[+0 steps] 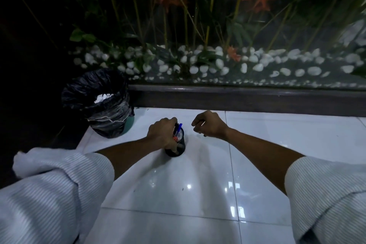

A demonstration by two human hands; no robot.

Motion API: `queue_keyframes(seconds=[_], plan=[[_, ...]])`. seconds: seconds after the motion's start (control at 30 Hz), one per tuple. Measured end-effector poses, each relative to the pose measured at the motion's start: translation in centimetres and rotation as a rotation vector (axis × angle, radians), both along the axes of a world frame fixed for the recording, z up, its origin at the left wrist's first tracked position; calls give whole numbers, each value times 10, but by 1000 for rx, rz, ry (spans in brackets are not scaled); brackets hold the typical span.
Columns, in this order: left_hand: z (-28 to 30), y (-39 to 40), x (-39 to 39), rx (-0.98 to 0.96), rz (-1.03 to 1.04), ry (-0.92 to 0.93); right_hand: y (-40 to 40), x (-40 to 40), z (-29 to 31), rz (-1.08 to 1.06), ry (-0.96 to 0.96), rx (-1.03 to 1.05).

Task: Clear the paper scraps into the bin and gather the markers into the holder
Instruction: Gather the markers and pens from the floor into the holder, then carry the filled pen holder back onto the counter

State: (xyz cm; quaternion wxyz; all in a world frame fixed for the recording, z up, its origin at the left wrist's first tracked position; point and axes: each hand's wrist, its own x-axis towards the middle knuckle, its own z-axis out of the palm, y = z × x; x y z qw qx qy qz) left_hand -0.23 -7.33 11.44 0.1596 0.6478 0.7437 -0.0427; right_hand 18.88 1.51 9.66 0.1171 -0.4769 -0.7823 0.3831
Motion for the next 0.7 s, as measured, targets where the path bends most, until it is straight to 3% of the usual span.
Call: queue_keyframes(seconds=[0.1,0.2,0.33,0.5,0.7], plan=[[15,23,-10,37,77,-95,23,-8,13,-49,44,34],[33,38,-10,133,207,-230,41,-20,33,-242,184,38],[92,62,-10,276,312,-410,66,-37,92,-342,247,68],[245,64,-18,454,250,-450,67,-53,247,-429,398,58],[450,16,-20,418,349,-458,21,-50,469,-514,565,-82]])
